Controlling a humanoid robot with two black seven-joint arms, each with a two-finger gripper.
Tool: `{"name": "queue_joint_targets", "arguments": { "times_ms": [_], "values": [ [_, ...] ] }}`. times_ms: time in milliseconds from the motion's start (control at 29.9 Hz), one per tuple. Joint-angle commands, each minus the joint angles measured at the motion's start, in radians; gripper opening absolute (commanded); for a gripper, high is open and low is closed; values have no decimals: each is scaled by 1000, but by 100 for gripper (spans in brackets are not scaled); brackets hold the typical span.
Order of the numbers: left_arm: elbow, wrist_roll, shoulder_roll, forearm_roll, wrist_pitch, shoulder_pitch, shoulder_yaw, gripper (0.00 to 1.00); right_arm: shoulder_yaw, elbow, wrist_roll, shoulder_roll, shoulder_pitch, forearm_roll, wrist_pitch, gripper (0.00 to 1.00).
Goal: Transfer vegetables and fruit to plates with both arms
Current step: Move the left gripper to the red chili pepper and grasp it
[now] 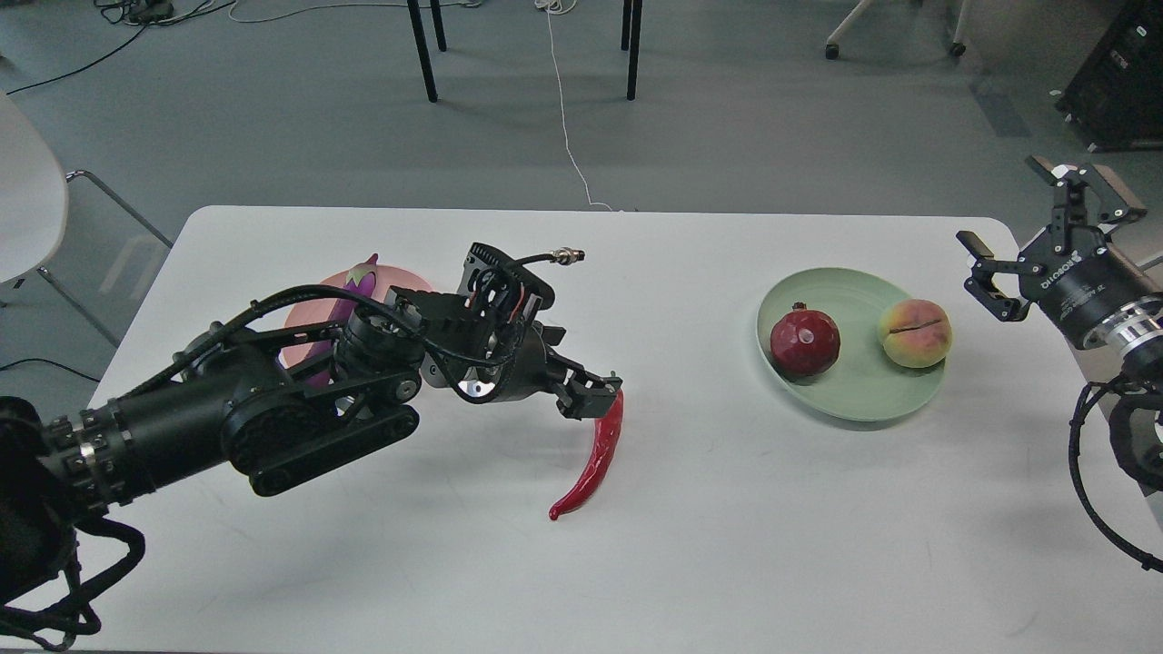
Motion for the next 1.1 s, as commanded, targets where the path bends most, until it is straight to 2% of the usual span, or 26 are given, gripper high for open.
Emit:
{"name": "queue_joint_targets", "arguments": {
  "times_ms": [0, 201, 435, 769, 1070],
  "values": [
    [5, 41, -33, -13, -10, 18, 0, 98, 0, -1, 0, 0, 1, 0, 0, 99],
    [1, 171, -54, -133, -17, 44, 0, 98, 1, -1, 0, 0, 1, 0, 0, 99],
    [-10, 228, -64, -177, -17, 58, -1, 98, 0, -1, 0, 0, 0, 0, 0, 99],
    [10, 233, -122, -177, -17, 67, 9, 98, 0, -1, 0, -1, 0, 0, 0, 99],
    [27, 233, -120, -177, -17, 70, 23, 98, 0, 0, 0, -6, -2, 0, 0, 99]
  ]
}}
